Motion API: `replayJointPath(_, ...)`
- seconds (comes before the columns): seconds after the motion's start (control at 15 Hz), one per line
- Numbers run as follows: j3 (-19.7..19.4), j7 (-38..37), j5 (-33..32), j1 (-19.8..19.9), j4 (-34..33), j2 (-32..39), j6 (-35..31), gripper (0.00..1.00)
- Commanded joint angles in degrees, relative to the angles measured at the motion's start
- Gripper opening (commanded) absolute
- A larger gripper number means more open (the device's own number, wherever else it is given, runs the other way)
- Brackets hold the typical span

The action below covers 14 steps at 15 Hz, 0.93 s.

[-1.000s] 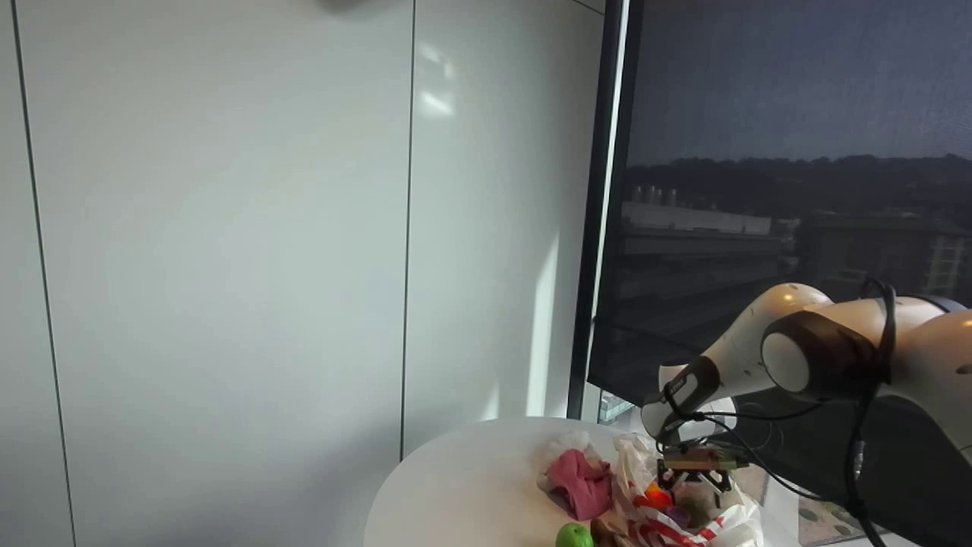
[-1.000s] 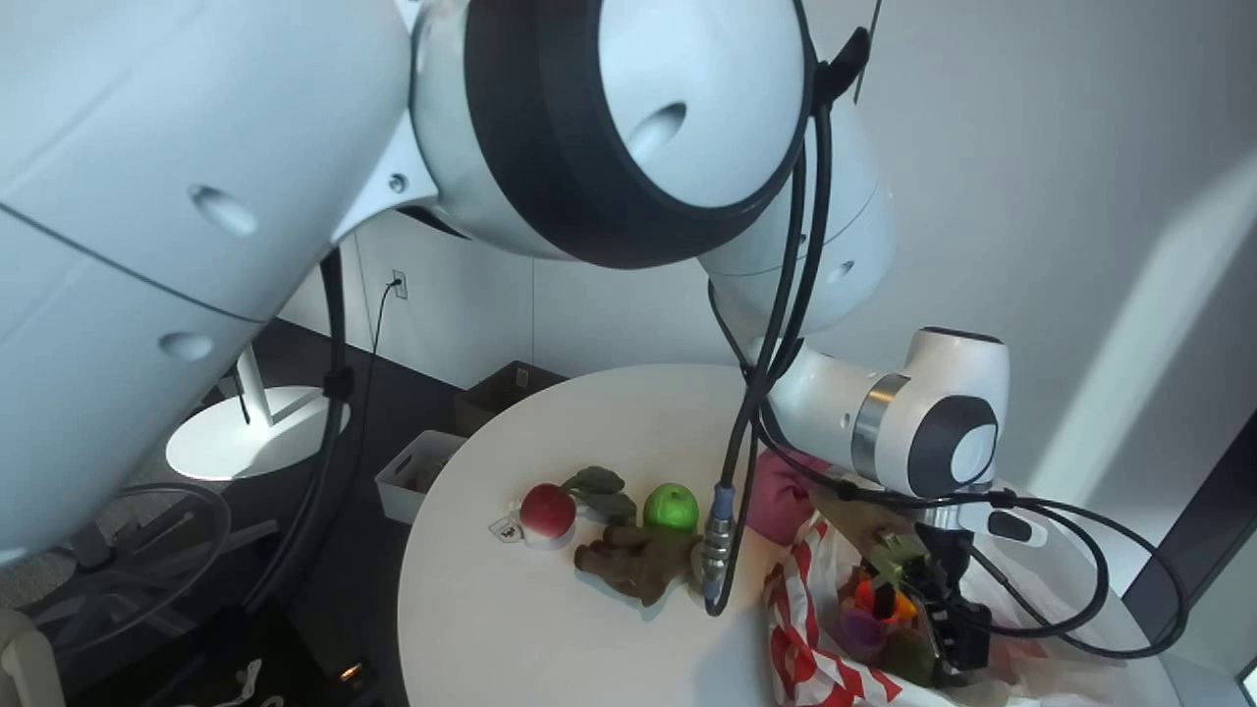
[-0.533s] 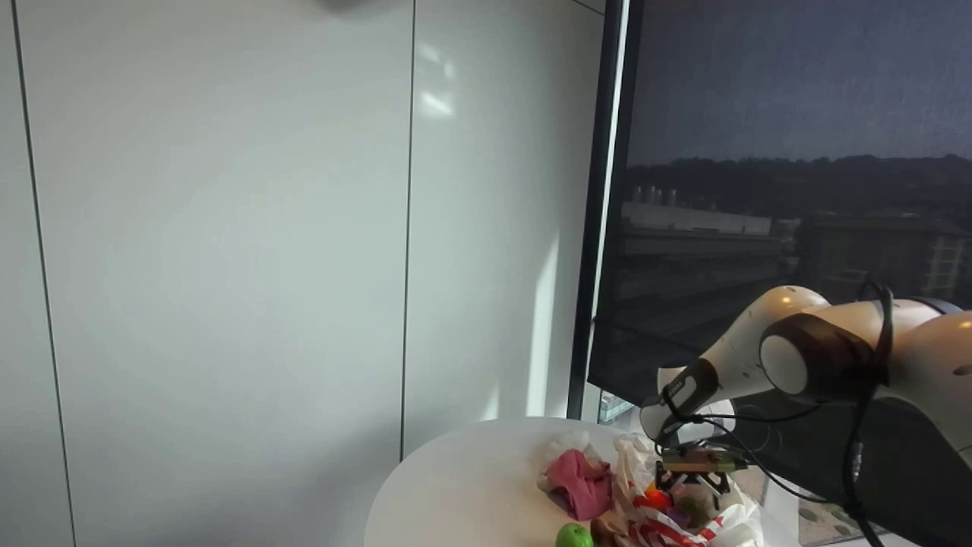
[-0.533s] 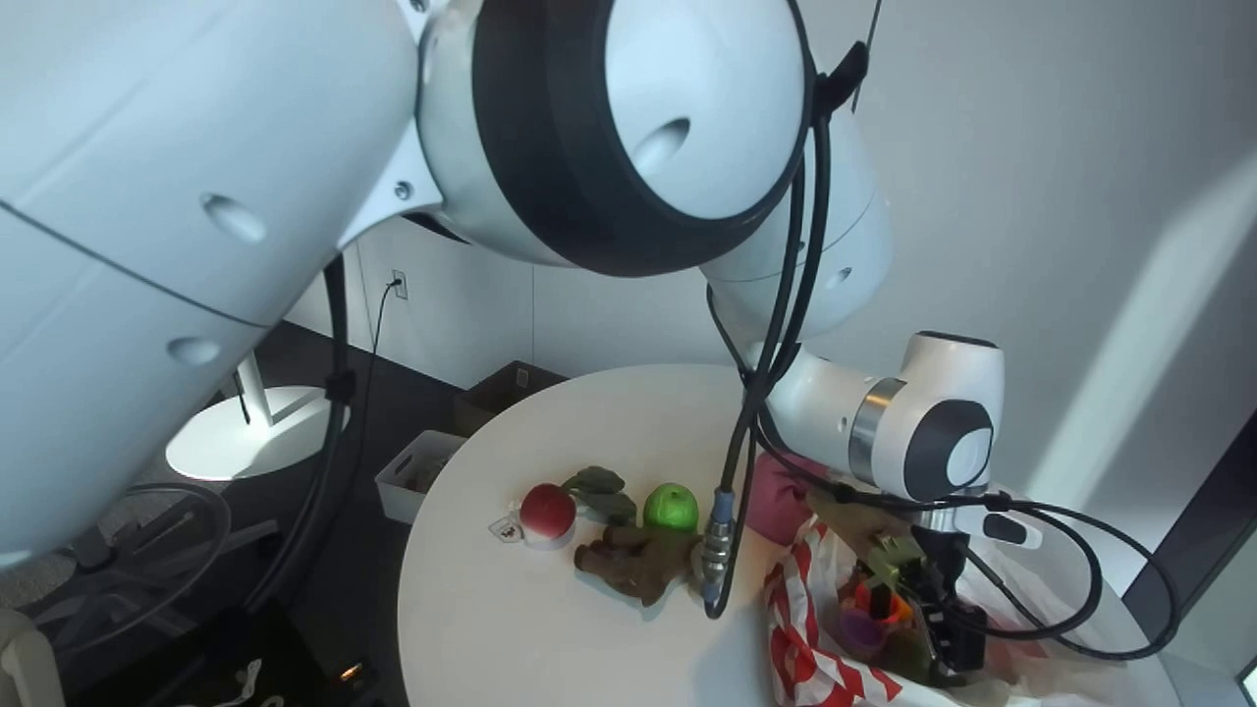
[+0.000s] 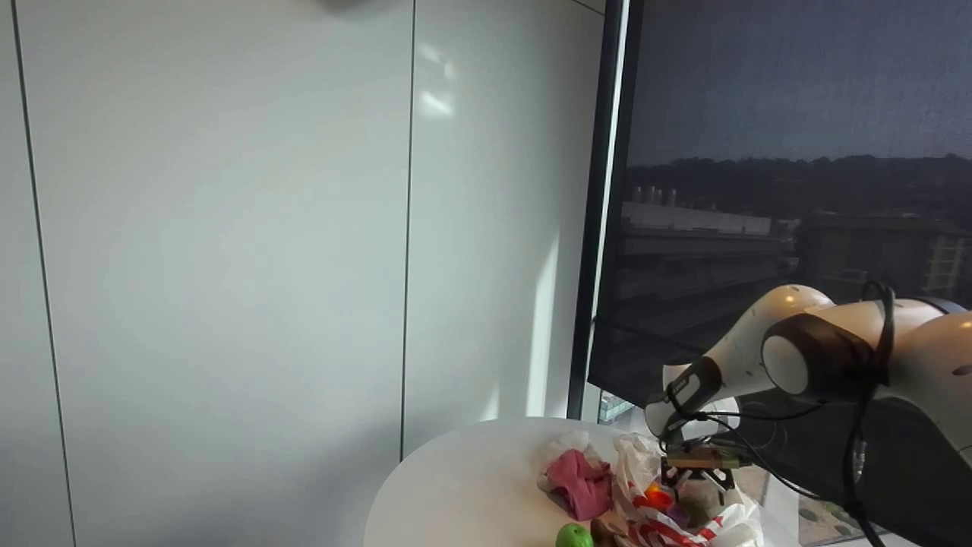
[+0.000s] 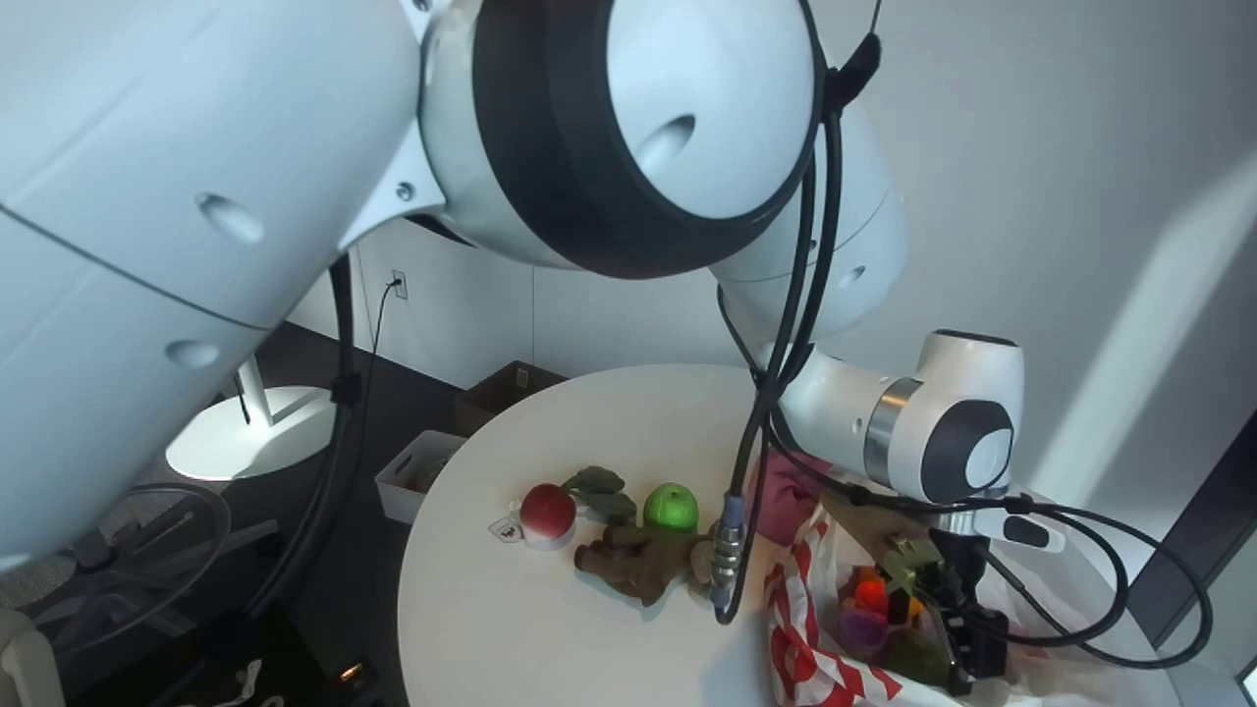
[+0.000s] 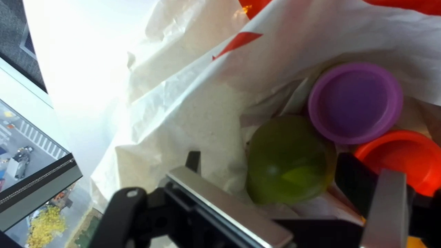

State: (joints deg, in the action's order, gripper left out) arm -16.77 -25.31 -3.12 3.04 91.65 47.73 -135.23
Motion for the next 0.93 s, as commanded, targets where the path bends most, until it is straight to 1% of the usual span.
replayJointPath(0.0, -0.4, -1.2, -0.6, 0.1, -2.2, 1.6, -0.6, 1.0)
replayJointPath(0.2, -0.2, -1.4, -0.5, 0.0, -3.1, 2.8, -0.1, 1.0)
replayJointPath(0.53, -0.7, -1.6, -1.0, -0.3, -4.3, 4.8, -1.1, 1.0)
replayJointPath(0.6, -0.7, -1.5, -1.0, -0.2, -4.6, 5.2, -1.1, 0.75)
replayJointPath(0.67, -0.6, -1.3, -0.8, -0.1, -4.7, 5.4, -0.9, 0.72)
replayJointPath(0.73, -0.5, -1.2, -0.8, -0.1, -4.8, 5.5, -1.0, 0.66)
replayJointPath(0.8, -0.4, -1.1, -0.6, 0.1, -4.9, 5.3, -0.8, 0.56)
replayJointPath(0.87, -0.4, -1.0, -0.6, 0.1, -4.9, 5.2, -0.8, 0.49)
